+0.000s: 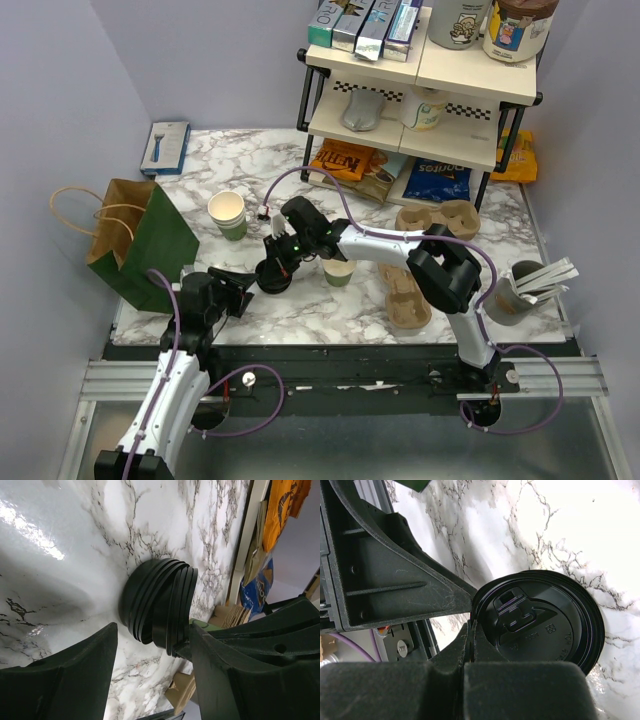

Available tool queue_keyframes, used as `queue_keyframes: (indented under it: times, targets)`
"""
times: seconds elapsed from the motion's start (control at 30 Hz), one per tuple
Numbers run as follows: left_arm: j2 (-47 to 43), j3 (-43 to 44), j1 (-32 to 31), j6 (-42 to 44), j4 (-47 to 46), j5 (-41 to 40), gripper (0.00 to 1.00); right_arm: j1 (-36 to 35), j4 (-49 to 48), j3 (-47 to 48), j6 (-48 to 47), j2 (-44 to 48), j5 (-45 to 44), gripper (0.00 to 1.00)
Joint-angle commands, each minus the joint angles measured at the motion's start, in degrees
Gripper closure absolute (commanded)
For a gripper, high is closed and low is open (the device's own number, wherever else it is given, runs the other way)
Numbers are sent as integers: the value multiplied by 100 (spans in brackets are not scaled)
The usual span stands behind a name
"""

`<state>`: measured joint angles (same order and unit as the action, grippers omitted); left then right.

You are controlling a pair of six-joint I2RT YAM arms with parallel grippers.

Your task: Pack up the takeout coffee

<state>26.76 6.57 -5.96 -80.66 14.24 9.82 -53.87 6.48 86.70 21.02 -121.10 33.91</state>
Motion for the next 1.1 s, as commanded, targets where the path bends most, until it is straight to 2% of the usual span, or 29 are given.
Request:
queue_keyframes:
  times: [0.0,0.33,0.87,1.07]
  targets:
    - [-119,-129,33,-46,88,46,34,34,-24,-12,96,-54,107,99]
    - [-497,-200,33,-169,255,28,34,25,46,58,175,-116,81,99]
    - [65,-244,33,-46,-308,213,35,34,3,32,166,-72,186,99]
    - [-91,-200,33,-11,-132,239,36,34,11,84,280,-89,89,99]
